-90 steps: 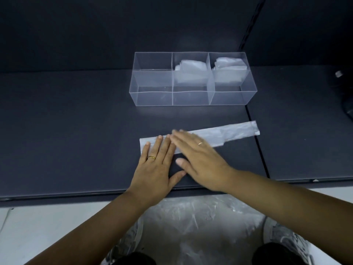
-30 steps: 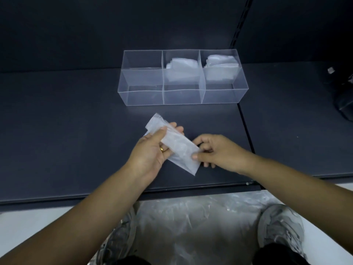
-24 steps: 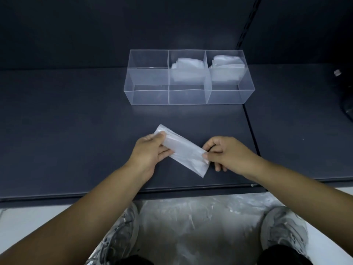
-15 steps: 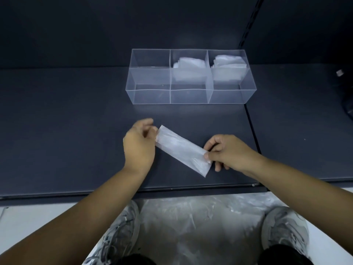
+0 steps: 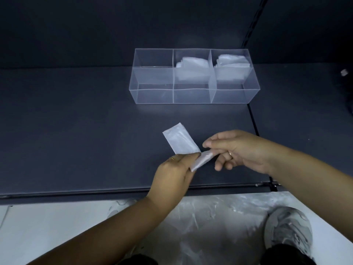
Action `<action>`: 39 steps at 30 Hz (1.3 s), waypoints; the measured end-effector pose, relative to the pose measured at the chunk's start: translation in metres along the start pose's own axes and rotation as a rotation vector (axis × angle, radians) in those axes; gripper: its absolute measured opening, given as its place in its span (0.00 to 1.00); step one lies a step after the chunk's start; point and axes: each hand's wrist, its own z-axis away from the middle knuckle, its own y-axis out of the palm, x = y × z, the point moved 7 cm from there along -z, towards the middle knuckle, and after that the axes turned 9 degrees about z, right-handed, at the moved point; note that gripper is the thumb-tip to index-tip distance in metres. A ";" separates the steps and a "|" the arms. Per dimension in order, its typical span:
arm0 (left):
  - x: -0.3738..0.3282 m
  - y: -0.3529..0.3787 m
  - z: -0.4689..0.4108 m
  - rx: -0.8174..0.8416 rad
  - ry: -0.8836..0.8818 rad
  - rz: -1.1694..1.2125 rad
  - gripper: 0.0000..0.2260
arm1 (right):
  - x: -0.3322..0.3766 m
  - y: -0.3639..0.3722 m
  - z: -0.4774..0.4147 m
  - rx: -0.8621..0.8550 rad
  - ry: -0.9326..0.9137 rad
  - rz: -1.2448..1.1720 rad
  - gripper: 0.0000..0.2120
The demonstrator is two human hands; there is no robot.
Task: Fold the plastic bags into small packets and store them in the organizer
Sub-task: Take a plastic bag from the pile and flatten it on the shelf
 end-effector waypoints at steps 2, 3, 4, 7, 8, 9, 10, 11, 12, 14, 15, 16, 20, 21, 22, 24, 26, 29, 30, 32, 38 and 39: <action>0.011 -0.009 -0.003 -0.025 -0.105 0.088 0.11 | 0.011 -0.013 0.001 -0.135 -0.136 0.169 0.09; 0.018 -0.010 -0.005 -0.019 -0.162 0.149 0.11 | 0.016 -0.017 0.000 -0.183 -0.206 0.245 0.13; 0.025 -0.010 -0.007 -0.012 -0.213 0.213 0.11 | 0.017 -0.016 -0.001 -0.175 -0.261 0.283 0.17; 0.038 -0.011 -0.013 -0.013 -0.350 0.402 0.14 | 0.009 0.005 -0.012 0.007 -0.304 0.275 0.20; 0.042 -0.011 -0.015 -0.021 -0.409 0.481 0.15 | 0.005 0.010 -0.017 0.013 -0.301 0.281 0.18; 0.048 -0.010 -0.015 -0.040 -0.482 0.578 0.16 | 0.003 0.011 -0.023 -0.015 -0.296 0.287 0.14; 0.053 -0.009 -0.015 -0.066 -0.563 0.683 0.15 | 0.003 0.010 -0.029 -0.061 -0.288 0.290 0.10; 0.057 -0.007 -0.014 -0.092 -0.644 0.782 0.14 | 0.003 0.009 -0.034 -0.110 -0.275 0.287 0.07; 0.060 -0.006 -0.014 -0.110 -0.709 0.860 0.13 | 0.004 0.007 -0.038 -0.151 -0.262 0.283 0.04; 0.064 -0.005 -0.016 -0.113 -0.790 0.942 0.13 | 0.008 0.005 -0.045 -0.208 -0.245 0.279 0.03; 0.066 -0.006 -0.017 -0.116 -0.825 0.962 0.13 | 0.010 0.005 -0.048 -0.229 -0.236 0.282 0.04; 0.069 -0.006 -0.019 -0.131 -0.867 0.979 0.13 | 0.013 0.006 -0.051 -0.248 -0.225 0.291 0.04; 0.078 -0.018 -0.019 -0.289 -0.906 0.880 0.10 | 0.022 0.008 -0.059 -0.312 -0.194 0.409 0.05; 0.079 -0.027 -0.019 -0.328 -0.811 0.720 0.08 | 0.023 0.009 -0.060 -0.319 -0.190 0.436 0.07; 0.076 -0.037 -0.020 -0.352 -0.674 0.505 0.08 | 0.024 0.010 -0.060 -0.320 -0.186 0.461 0.08; 0.059 -0.048 -0.023 -0.331 -0.352 0.115 0.10 | 0.026 0.012 -0.060 -0.320 -0.186 0.506 0.10; 0.046 -0.037 -0.026 -0.193 -0.129 -0.117 0.14 | 0.028 0.013 -0.059 -0.340 -0.199 0.537 0.09; 0.052 -0.007 -0.023 0.123 -0.106 -0.321 0.23 | 0.032 0.015 -0.057 -0.373 -0.222 0.602 0.07; 0.059 -0.002 -0.021 0.178 -0.131 -0.378 0.26 | 0.032 0.015 -0.056 -0.381 -0.228 0.613 0.06; 0.070 0.000 -0.016 0.237 -0.179 -0.452 0.31 | 0.031 0.016 -0.053 -0.415 -0.258 0.623 0.04; 0.075 0.002 -0.012 0.280 -0.225 -0.533 0.39 | 0.008 0.027 -0.038 -0.660 -0.412 0.860 0.16; 0.075 0.002 -0.012 0.284 -0.237 -0.529 0.40 | 0.005 0.026 -0.036 -0.694 -0.421 0.862 0.15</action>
